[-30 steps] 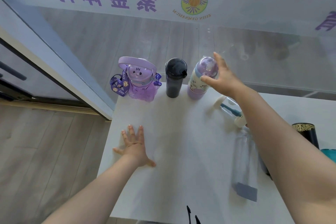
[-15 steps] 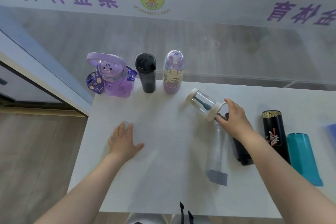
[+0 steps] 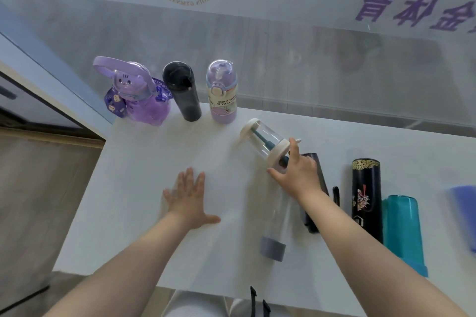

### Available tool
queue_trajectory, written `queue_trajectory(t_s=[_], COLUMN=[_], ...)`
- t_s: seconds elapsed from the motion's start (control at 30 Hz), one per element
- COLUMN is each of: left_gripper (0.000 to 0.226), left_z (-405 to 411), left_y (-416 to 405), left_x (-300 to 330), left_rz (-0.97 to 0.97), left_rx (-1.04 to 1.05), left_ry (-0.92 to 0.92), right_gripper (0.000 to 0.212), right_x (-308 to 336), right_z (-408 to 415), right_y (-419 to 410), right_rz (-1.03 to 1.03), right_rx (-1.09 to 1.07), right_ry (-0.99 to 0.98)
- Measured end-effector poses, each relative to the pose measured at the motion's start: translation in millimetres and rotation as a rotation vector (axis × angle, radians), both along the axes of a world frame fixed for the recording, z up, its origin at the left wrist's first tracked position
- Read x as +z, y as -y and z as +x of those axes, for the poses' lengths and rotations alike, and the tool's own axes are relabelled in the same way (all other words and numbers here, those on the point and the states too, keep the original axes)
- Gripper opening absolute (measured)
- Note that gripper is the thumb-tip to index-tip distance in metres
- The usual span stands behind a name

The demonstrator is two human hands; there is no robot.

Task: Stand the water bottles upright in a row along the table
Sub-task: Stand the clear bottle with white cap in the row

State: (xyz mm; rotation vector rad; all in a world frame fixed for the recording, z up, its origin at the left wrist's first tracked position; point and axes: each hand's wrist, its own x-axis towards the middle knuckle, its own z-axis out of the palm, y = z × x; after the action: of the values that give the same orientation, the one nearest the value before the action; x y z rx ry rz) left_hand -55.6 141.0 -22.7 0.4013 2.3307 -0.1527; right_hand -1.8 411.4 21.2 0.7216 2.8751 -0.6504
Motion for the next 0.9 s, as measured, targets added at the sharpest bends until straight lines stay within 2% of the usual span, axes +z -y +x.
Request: queue_trajectory(t_s=[0.17, 0.57, 0.73, 0.83, 0.9], left_gripper=[0.137, 0.142, 0.143, 0.142, 0.142], left_z=[-2.4, -7.2, -7.9, -7.2, -7.2], left_y=[-5.8, -15.2, -15.7, -15.2, -15.2], left_x=[4.9, 12.5, 13.7, 15.7, 16.8], left_rz=[-0.027, -0.070, -0.065, -0.059, -0.061], left_rx=[0.058, 0.100, 0.102, 0.105, 0.103], left_ry=[0.059, 0.123, 0.132, 0.137, 0.135], right_gripper=[0.102, 0.074, 0.069, 0.072, 0.072], right_x=[-19.8, -24.9, -8.8, 7.1, 18.3], right_z=[-10.0, -27.7, -28.0, -26.9, -29.2], right_y=[3.4, -1.4, -14.8, -21.3, -24.4], right_rz=[0.038, 0.094, 0.147, 0.119, 0.176], right_rx=[0.000, -0.069, 0.022, 0.074, 0.113], right_ry=[0.030, -0.010, 0.040, 0.068, 0.088])
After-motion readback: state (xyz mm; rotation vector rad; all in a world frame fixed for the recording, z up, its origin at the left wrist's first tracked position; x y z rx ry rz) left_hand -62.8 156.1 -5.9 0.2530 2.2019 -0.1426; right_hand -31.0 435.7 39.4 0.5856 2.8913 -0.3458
